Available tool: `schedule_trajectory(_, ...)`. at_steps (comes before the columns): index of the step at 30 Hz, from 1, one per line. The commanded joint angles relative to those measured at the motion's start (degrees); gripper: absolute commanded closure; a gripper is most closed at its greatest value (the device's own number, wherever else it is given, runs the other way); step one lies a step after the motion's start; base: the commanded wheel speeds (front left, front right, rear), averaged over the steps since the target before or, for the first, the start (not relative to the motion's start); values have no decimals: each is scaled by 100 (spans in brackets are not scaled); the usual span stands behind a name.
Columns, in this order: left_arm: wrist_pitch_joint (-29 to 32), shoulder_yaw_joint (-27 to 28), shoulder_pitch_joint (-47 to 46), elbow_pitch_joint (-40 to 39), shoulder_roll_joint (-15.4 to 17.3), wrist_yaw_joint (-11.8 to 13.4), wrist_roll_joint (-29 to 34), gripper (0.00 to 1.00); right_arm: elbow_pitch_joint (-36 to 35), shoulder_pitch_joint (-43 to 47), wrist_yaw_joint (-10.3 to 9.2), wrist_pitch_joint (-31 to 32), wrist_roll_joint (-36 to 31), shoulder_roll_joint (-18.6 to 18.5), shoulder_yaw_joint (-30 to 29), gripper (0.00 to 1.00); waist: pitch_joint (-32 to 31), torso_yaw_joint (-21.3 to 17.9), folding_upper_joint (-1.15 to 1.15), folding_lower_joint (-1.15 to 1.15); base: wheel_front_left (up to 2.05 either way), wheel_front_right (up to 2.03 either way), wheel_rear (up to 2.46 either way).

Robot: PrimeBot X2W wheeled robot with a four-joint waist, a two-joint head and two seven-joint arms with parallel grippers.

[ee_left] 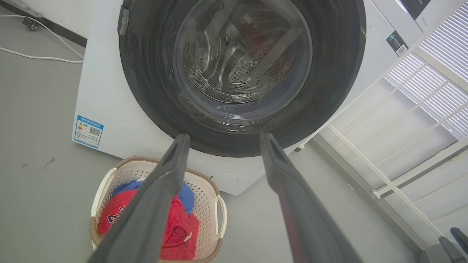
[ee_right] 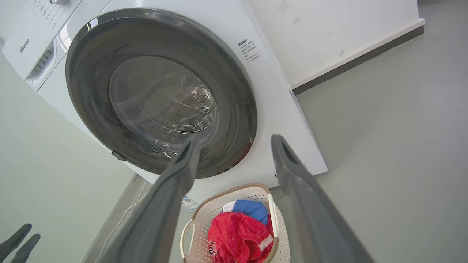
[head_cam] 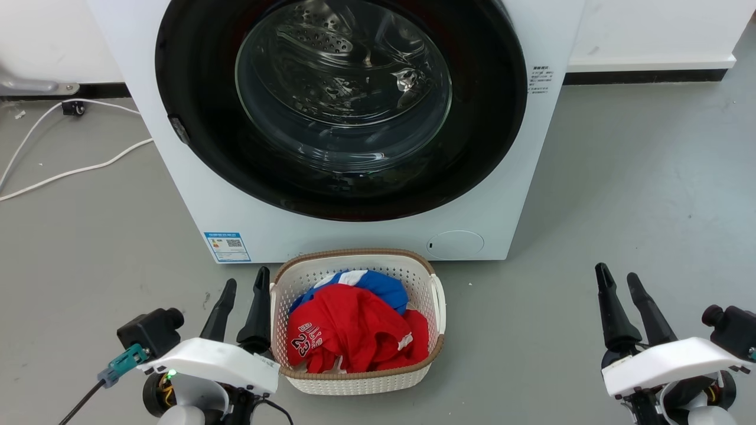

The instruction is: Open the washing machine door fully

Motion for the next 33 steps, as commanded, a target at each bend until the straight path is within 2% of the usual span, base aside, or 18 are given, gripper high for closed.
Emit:
schedule_trajectory(1,-64,-49,-132,-55,70,24,193,0,-104,-20,8,-49,-189,-47,21,0,1,-3,0,0,0,0,0)
schedule_trajectory(22,-394,-356,-141,63,332,352,1536,0,-254,65,11,-189,-1527,-36,75,0,-13,-12,0,0,0,0,0)
schedule_trajectory(33,-541,-397,-101,130,377,407,2000,0,-267,72,11,-263,-2051,23,86,0,-9,-5,0,0,0,0,0)
